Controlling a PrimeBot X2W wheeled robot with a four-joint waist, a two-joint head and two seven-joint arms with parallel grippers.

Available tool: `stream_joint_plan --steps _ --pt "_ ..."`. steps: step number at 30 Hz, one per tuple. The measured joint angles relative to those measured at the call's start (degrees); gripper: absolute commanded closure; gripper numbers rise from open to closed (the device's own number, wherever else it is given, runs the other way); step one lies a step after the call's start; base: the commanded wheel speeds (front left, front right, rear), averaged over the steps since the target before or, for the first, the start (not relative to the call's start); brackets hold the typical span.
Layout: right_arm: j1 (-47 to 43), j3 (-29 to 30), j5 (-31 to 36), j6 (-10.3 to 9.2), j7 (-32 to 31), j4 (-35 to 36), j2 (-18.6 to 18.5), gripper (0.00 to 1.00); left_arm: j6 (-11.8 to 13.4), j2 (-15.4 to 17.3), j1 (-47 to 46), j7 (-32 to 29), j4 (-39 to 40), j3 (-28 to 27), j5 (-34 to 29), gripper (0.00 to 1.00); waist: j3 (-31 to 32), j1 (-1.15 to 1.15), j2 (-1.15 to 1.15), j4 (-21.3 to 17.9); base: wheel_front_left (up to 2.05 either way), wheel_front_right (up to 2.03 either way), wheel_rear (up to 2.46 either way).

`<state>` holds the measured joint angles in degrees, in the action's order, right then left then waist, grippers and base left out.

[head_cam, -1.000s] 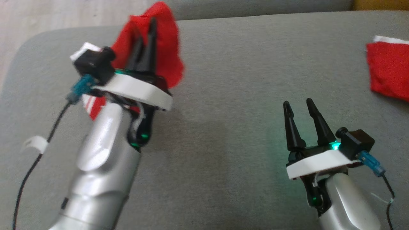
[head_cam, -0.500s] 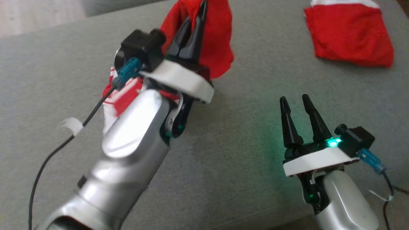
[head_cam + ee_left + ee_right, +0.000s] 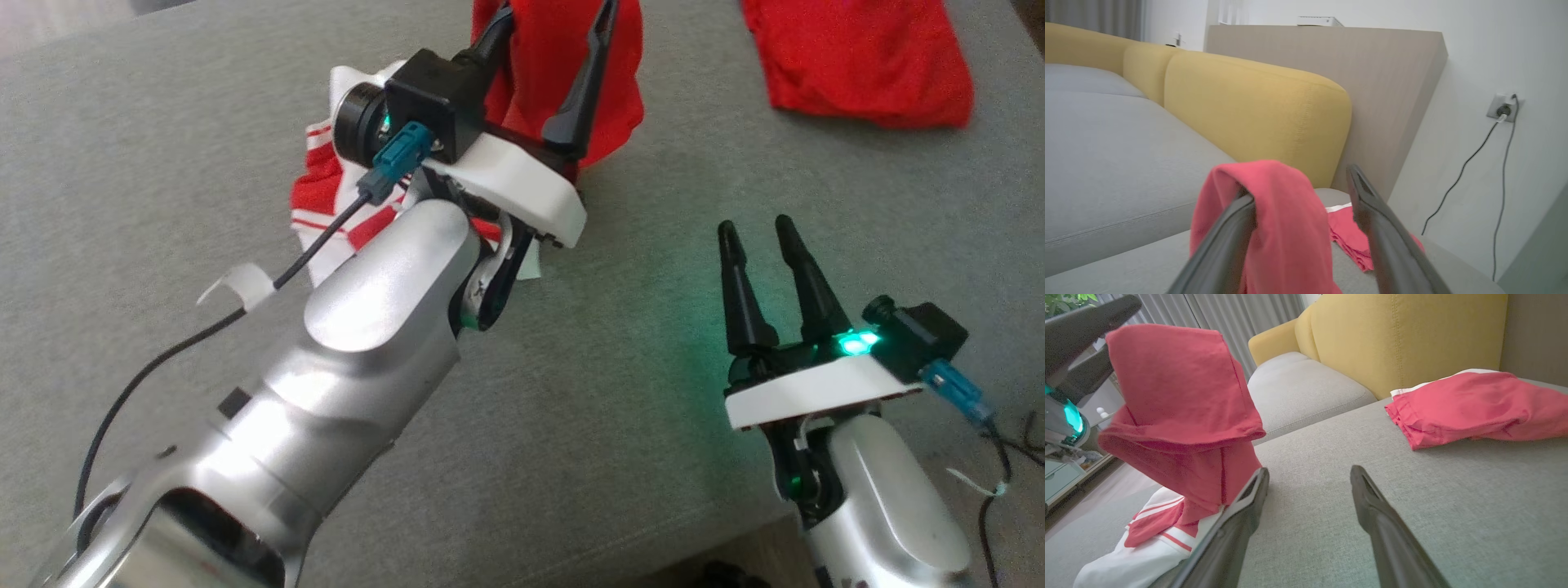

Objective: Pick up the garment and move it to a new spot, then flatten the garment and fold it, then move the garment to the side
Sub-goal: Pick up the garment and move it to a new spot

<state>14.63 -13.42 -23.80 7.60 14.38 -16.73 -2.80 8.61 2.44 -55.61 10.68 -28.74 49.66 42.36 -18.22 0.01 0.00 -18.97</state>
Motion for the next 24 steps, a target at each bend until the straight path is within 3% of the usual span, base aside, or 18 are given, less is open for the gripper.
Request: stream_joint_plan --steps 3,9,14,24 --pt "0.0 1.0 0.2 0.00 0.0 0.1 0.0 0.00 -0.1 0.0 -0.1 1.6 -2.4 0.3 0.1 0.00 0.4 -0.01 0.00 1.6 0.00 0.00 0.00" --pt "0.0 2.9 2.6 0.00 0.0 -0.5 0.0 0.00 -3.3 0.0 -0.4 1.6 -5.0 3.9 1.7 0.00 2.3 -0.01 0.00 6.8 0.00 0.00 0.00" --pt "0.0 2.7 2.7 0.00 0.0 -0.9 0.0 0.00 -5.7 0.0 -0.1 -2.5 -6.0 8.8 3.9 0.00 5.5 -0.02 0.00 10.2 0.00 0.00 0.00" --pt "-0.2 2.8 2.1 0.00 0.0 -1.1 0.0 0.00 -7.1 1.1 3.7 -6.6 -12.9 15.9 2.4 0.00 9.3 -0.02 0.00 13.8 0.00 0.00 0.00"
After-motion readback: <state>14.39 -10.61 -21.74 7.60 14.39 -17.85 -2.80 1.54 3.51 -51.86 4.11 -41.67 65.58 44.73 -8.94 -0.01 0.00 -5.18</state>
